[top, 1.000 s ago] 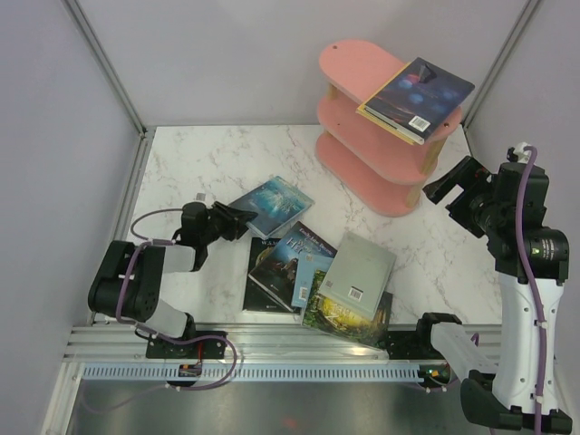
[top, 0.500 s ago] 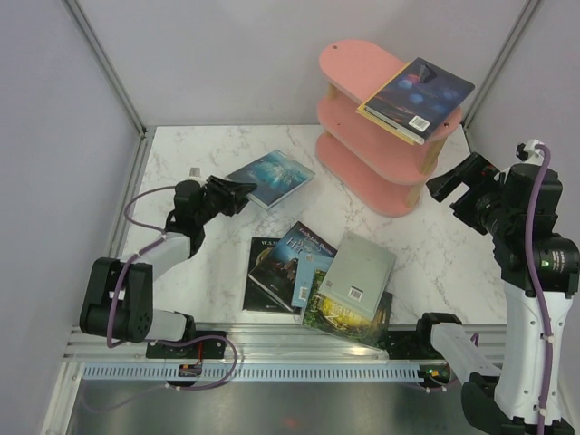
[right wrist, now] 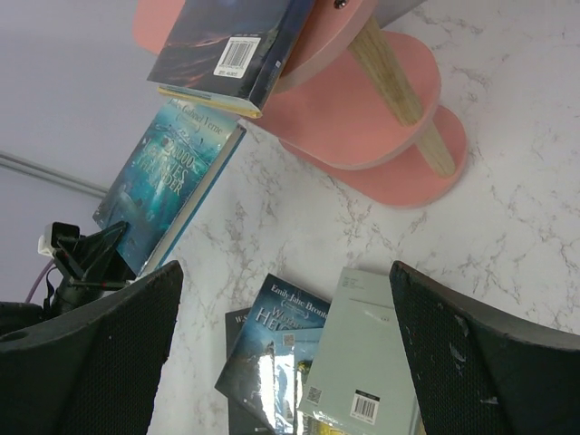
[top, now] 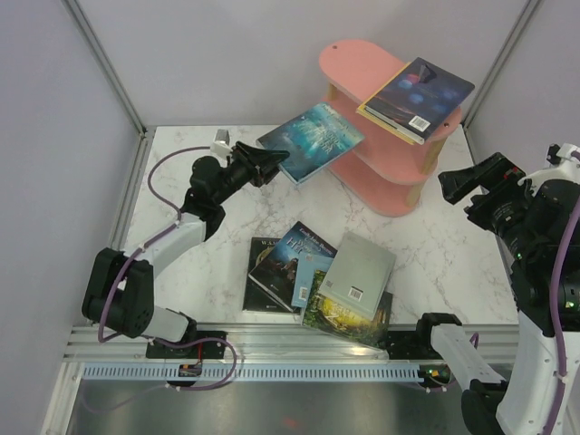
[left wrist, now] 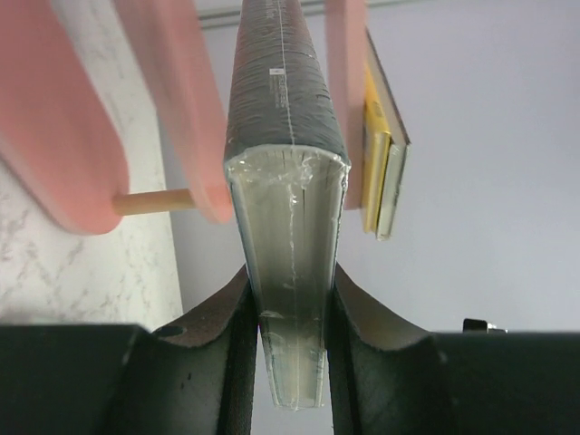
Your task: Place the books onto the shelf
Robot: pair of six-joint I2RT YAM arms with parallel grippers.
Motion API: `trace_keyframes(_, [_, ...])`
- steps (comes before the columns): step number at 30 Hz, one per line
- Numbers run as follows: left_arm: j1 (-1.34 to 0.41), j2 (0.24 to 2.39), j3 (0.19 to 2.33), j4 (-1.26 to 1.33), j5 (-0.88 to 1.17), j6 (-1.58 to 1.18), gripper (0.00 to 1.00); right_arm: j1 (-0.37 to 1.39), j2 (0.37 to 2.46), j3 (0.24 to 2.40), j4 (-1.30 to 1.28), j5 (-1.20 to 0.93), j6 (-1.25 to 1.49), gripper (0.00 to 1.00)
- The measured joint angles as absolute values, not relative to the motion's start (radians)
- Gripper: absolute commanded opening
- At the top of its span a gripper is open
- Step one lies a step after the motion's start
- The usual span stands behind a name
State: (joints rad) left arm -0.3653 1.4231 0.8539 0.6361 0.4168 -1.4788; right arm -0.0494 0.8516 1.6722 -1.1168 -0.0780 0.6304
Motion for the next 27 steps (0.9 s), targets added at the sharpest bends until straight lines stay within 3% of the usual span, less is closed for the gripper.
trace_keyframes(16, [-0.666, 1.931, 1.225, 0.683, 0.283, -1.485, 0.02, -0.021, 0.83, 1.743, -1.149, -0.072, 0.616, 0.98])
trace_keyframes(27, [-0.744, 2.072, 1.441, 0.608, 0.166, -1.488, 0.02, 0.059, 0.802, 1.763, -1.187, -0.016, 0.617, 0.98])
